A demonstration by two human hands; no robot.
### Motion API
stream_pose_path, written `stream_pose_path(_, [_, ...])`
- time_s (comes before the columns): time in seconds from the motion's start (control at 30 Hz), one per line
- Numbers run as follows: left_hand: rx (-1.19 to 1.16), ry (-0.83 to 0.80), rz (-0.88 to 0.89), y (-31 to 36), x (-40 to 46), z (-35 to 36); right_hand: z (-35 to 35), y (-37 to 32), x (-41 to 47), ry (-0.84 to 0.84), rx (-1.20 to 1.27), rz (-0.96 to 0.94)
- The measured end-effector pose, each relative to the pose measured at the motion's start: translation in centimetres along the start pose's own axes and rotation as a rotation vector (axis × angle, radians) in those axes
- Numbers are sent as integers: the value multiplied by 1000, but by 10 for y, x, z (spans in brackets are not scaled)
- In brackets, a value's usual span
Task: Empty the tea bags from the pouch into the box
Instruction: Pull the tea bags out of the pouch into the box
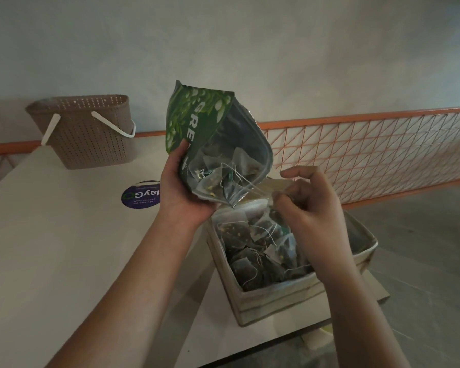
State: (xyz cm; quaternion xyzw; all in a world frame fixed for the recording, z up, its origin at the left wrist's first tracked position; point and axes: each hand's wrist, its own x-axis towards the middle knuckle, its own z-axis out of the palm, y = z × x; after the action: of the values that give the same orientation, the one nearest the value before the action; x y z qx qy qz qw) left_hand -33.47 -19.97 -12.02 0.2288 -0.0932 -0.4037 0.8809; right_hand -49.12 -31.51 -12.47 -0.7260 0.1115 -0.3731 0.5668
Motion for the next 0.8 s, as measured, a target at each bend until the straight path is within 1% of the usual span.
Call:
stream_pose_path(0.17, [8,-13,-8,0,1,1,-2,6,1,-118,-269,71])
stream_pose_path(0.23, [12,-8,-4,-1,2,-1,0,8,0,-136,-368,55])
stream_pose_path(0.3, [6,-10,-8,-2,3,-2,5,9,1,-104,-369,20])
stream_pose_path(0.4, [-11,-8,-8,-4,4,-2,13,8,7,16,-355,-61])
stream_pose_path(0.63, [1,-29,-4,-9,4,-2,33,9,19,197,-556,-257])
stream_pose_path(0.7, [14,-28,3,-10,5,-3,38,7,22,212,-626,-305])
stream_pose_path(0.8, [12,-12,-2,-12,5,-2,43,11,25,185,-794,-331])
